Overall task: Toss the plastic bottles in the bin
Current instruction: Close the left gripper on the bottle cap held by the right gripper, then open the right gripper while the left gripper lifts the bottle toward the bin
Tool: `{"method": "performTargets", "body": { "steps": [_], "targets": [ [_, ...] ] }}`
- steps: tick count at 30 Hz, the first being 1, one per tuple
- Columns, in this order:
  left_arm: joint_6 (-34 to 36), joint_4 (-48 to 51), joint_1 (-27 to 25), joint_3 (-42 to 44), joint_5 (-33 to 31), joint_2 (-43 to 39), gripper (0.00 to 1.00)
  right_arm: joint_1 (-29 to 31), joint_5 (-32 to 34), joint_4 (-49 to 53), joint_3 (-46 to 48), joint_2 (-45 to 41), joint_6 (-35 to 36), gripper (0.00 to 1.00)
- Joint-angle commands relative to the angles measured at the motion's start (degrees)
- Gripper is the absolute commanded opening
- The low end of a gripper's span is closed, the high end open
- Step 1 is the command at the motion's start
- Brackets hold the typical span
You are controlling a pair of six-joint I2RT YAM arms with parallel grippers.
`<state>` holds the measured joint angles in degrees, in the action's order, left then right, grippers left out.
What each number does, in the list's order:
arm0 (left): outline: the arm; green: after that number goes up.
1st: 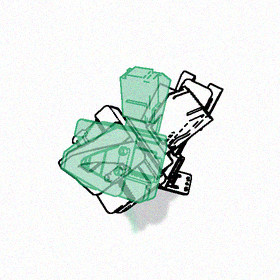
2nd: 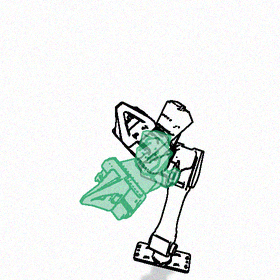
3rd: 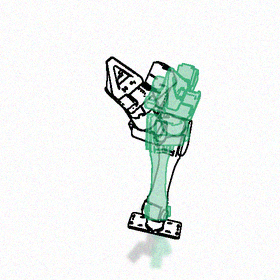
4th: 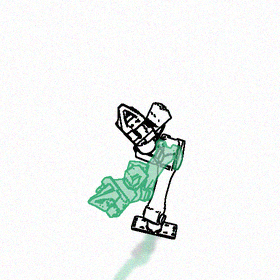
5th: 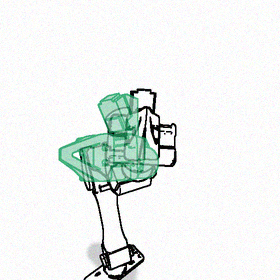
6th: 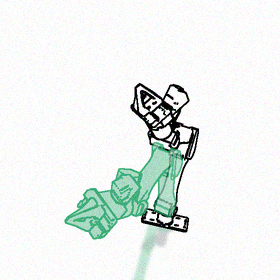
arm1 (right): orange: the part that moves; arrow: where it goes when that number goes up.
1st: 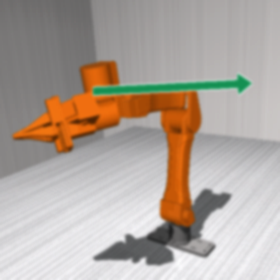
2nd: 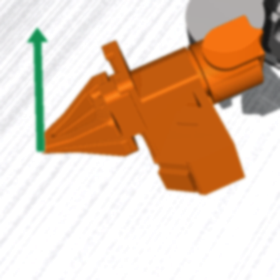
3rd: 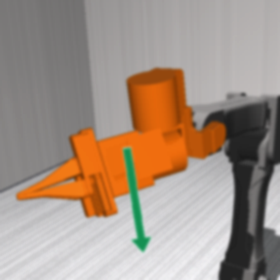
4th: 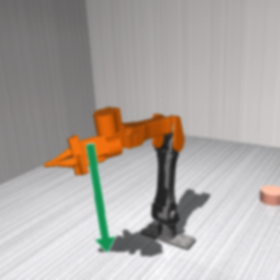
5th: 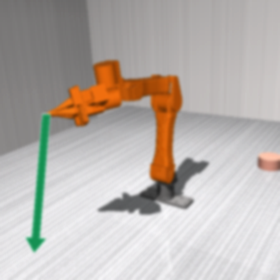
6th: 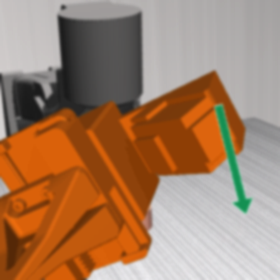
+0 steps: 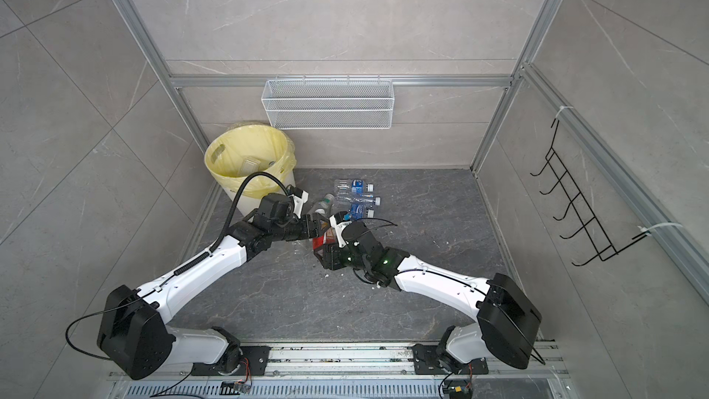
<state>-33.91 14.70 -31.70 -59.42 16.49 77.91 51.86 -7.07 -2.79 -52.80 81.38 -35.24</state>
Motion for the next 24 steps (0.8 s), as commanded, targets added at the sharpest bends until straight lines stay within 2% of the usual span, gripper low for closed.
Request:
{"method": "performTargets", "body": {
  "steps": [1,5,10,14,18,24],
  "targets": [
    [-0.2,-1.3,0.5,-0.4,1.5,-0.5,0.75,0.5,-0.7,-2.0,-0.3,1.0,-0.5,0.60],
    [-0.2,-1.3,0.4,-0.5,1.6,-0.3,0.68,0.8,-0.5,-1.9,-0.3,1.3,-0.3,0.60],
    [0.4,-1.2,0.4,-0.6,1.6,0.8,0.54,0.9,-0.1,0.1,-1.9,1.8,-0.4,0.63],
    [0.8,-1.0,0.6,-0.7,0.9,1.7,0.51,1.0,0.7,2.6,-3.5,2.1,-0.1,0.68],
    [1.3,-0.6,1.2,-0.9,0.0,1.9,0.48,1.0,0.7,4.7,-4.2,1.3,-0.4,0.79],
    [3.5,-0.1,3.1,-0.9,-3.2,-1.0,0.48,1.1,2.9,12.2,-5.2,-4.1,0.0,0.93]
  ]
}}
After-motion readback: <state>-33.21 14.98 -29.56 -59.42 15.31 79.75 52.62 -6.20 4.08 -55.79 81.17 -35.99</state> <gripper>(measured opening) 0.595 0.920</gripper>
